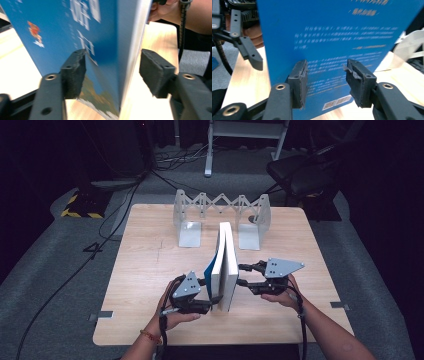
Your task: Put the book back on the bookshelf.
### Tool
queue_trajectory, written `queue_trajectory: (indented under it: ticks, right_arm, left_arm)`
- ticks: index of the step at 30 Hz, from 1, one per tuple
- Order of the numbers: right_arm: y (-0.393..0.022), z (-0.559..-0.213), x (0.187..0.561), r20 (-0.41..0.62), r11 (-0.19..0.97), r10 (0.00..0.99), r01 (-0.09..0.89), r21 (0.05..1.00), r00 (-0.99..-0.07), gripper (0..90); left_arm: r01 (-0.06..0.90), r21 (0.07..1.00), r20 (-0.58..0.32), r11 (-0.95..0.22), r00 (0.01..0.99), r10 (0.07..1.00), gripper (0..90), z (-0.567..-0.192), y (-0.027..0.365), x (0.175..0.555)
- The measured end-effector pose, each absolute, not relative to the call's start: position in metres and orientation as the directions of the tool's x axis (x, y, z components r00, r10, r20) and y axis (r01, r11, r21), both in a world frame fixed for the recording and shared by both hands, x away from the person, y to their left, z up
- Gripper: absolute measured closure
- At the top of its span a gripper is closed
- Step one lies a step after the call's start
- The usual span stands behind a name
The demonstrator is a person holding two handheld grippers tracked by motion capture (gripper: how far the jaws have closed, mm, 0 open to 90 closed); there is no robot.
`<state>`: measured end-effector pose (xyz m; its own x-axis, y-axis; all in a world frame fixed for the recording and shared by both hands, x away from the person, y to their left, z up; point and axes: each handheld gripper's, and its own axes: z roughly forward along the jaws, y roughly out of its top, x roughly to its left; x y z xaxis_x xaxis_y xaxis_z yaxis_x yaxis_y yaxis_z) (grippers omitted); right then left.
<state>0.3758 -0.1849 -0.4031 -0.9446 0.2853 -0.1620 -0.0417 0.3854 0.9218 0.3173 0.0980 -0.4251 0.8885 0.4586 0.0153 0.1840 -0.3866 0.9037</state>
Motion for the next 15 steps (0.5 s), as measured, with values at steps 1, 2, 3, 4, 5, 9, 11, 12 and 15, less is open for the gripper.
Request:
queue_trajectory:
  ticks: [1, 2, 3, 4, 5, 9, 11, 12, 15]
  right_arm:
    - [-0.183, -0.405, 0.375, -0.158, 0.389, 0.282, -0.038, 0.921, -0.946, 51.5]
    - [-0.181, -0.407, 0.375, -0.158, 0.395, 0.279, -0.037, 0.918, -0.947, 51.1]
    - [-0.179, -0.408, 0.375, -0.151, 0.394, 0.271, -0.033, 0.919, -0.951, 50.9]
    - [-0.178, -0.409, 0.375, -0.151, 0.394, 0.271, -0.033, 0.918, -0.951, 50.9]
    - [-0.177, -0.411, 0.376, -0.15, 0.401, 0.272, -0.03, 0.916, -0.95, 50.4]
    - [-0.174, -0.418, 0.379, -0.13, 0.403, 0.271, -0.01, 0.915, -0.954, 49.6]
    - [-0.172, -0.421, 0.38, -0.124, 0.401, 0.268, -0.006, 0.916, -0.955, 49.7]
    - [-0.17, -0.422, 0.381, -0.125, 0.406, 0.264, -0.007, 0.914, -0.956, 49.9]
    - [-0.168, -0.425, 0.382, -0.13, 0.408, 0.265, -0.011, 0.913, -0.955, 49.9]
  left_arm:
    - [0.182, 0.899, 0.026, -0.398, 0.886, 0.463, 29.5, -0.426, 0.095, 0.315]
    - [0.178, 0.898, 0.036, -0.404, 0.883, 0.468, 26.9, -0.428, 0.093, 0.313]
    - [0.183, 0.897, 0.034, -0.403, 0.879, 0.475, 24.9, -0.428, 0.091, 0.312]
    - [0.183, 0.896, 0.038, -0.405, 0.877, 0.479, 23.4, -0.429, 0.088, 0.311]
    - [0.187, 0.897, 0.035, -0.4, 0.874, 0.485, 21.1, -0.429, 0.085, 0.31]
    - [0.199, 0.909, 0.026, -0.368, 0.851, 0.524, 19.0, -0.43, 0.079, 0.309]
    - [0.204, 0.911, 0.03, -0.358, 0.834, 0.551, 18.4, -0.431, 0.077, 0.309]
    - [0.204, 0.911, 0.03, -0.358, 0.834, 0.551, 17.1, -0.431, 0.077, 0.309]
    - [0.222, 0.907, 0.034, -0.359, 0.81, 0.585, 15.8, -0.438, 0.072, 0.31]
